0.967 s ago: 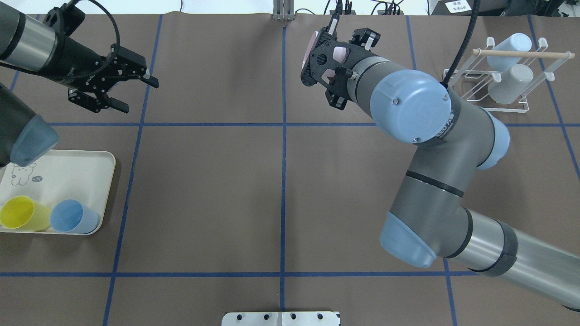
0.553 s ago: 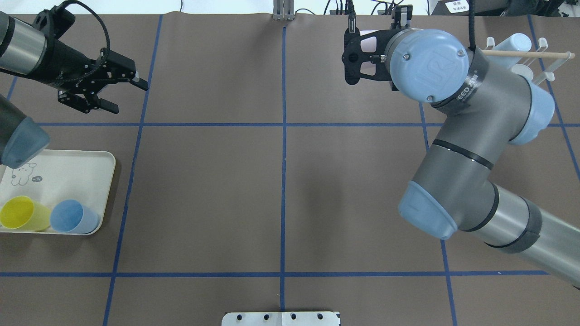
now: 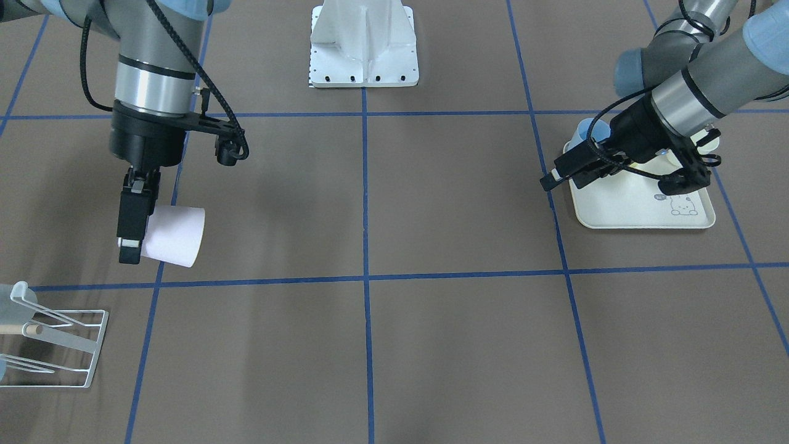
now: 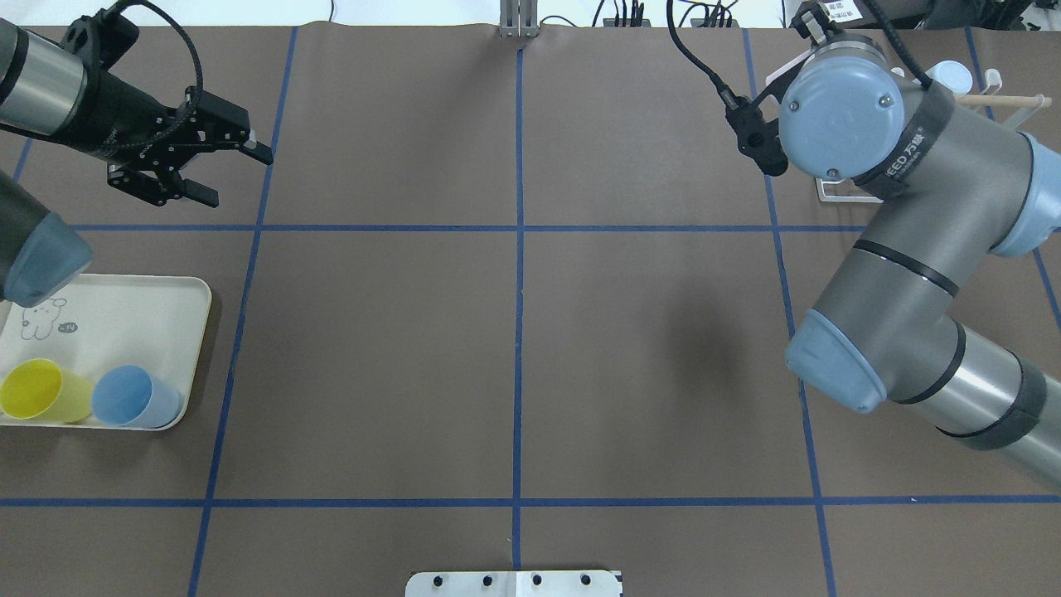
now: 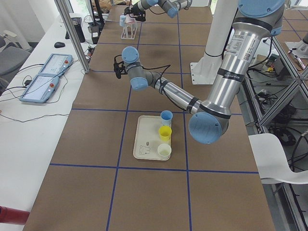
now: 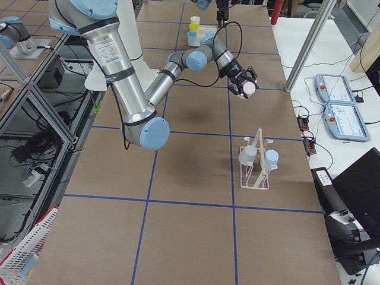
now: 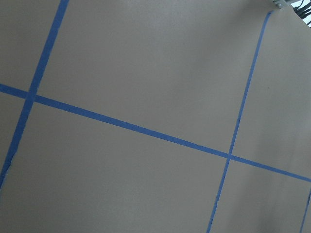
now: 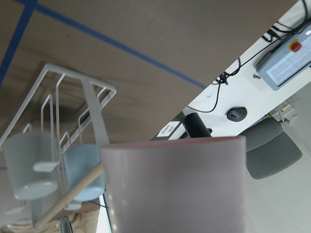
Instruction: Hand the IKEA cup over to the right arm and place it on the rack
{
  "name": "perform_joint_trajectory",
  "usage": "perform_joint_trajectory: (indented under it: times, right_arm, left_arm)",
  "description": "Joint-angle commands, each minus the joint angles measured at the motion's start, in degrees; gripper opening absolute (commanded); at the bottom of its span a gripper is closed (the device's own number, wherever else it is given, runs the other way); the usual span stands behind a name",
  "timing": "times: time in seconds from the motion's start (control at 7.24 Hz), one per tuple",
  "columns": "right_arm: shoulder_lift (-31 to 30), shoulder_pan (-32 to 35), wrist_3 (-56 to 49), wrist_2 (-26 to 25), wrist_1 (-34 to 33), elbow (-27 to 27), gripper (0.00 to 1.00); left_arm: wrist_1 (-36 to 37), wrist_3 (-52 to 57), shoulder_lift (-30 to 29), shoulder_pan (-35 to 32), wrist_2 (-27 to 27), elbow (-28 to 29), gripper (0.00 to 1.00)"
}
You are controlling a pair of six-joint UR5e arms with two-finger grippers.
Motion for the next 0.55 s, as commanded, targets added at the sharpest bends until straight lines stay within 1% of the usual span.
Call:
perform_joint_trajectory:
  times: [0.0,0.28,0.41]
  right_arm:
    - [-3.16,-0.08,-12.25,-7.92,-0.05,-1.02,0.37]
    - [-7.01,-0.17,-12.65,-12.75,0.3,-3.31,0.37]
    - [-8.86,-0.17,-12.56,-13.74,0.39,-3.58,0.37]
  left_arm:
    - [-0.03,-0.09,-0.09,0.01,-0.01,-0.09,1.0]
    - [-0.03,-0.18,-0.09,0.1,-0.01,-0.09,1.0]
    - [-0.03,-0.18,-0.18,0.19,-0.01,0.0,1.0]
